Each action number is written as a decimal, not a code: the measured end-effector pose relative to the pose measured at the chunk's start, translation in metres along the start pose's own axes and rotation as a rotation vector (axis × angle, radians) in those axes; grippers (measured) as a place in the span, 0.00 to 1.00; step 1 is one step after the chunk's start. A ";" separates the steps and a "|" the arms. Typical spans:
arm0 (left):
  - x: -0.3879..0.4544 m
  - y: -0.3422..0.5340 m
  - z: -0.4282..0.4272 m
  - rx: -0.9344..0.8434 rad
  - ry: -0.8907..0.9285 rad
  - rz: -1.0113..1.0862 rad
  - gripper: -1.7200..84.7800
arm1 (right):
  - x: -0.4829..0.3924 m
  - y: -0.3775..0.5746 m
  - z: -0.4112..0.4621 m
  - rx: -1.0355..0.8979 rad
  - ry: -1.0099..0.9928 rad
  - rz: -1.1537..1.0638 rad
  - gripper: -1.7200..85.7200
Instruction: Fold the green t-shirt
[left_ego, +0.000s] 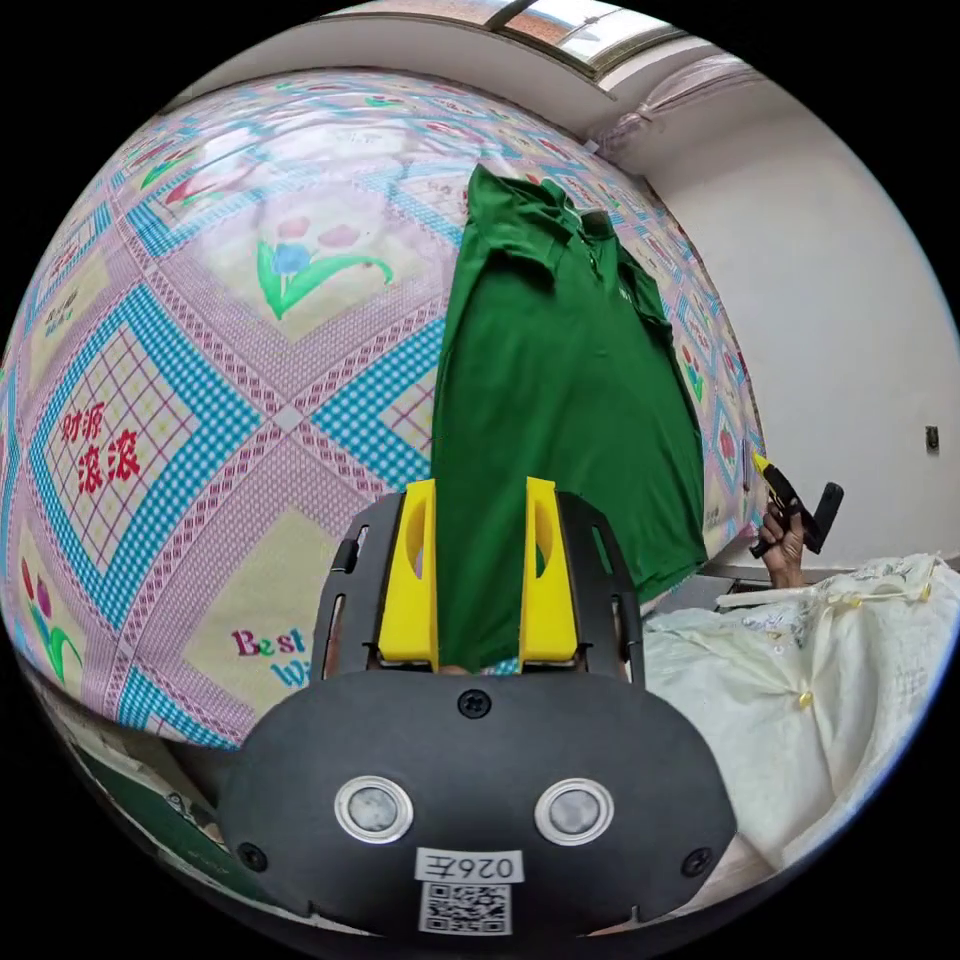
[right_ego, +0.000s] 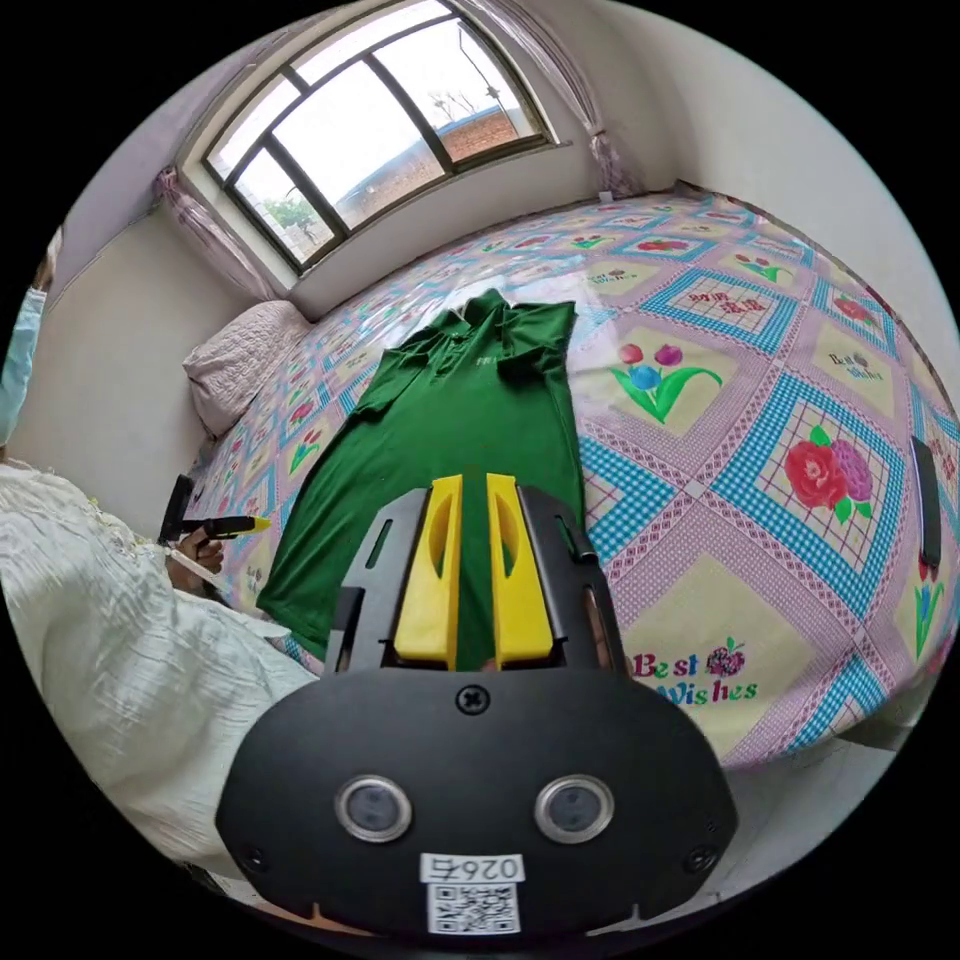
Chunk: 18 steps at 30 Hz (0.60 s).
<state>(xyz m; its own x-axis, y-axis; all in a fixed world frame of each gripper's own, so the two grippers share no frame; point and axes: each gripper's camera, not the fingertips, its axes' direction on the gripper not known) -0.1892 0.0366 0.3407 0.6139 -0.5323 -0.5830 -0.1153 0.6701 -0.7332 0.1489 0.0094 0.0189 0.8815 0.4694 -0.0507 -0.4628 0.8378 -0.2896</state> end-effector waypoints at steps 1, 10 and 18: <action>-0.002 0.019 0.002 -0.034 -0.022 -0.005 0.17 | 0.001 0.018 0.000 -0.048 0.015 0.021 0.05; -0.002 0.100 0.015 -0.092 -0.065 0.000 0.21 | -0.006 0.088 0.014 -0.212 0.143 0.054 0.07; 0.012 0.120 0.024 -0.099 -0.102 0.075 0.22 | 0.002 0.103 0.022 -0.147 0.231 0.084 0.09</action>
<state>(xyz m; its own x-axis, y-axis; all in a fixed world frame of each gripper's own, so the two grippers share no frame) -0.1767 0.1230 0.2546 0.6766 -0.4239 -0.6021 -0.2366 0.6491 -0.7229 0.1006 0.1024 0.0101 0.8462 0.4458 -0.2920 -0.5319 0.7413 -0.4094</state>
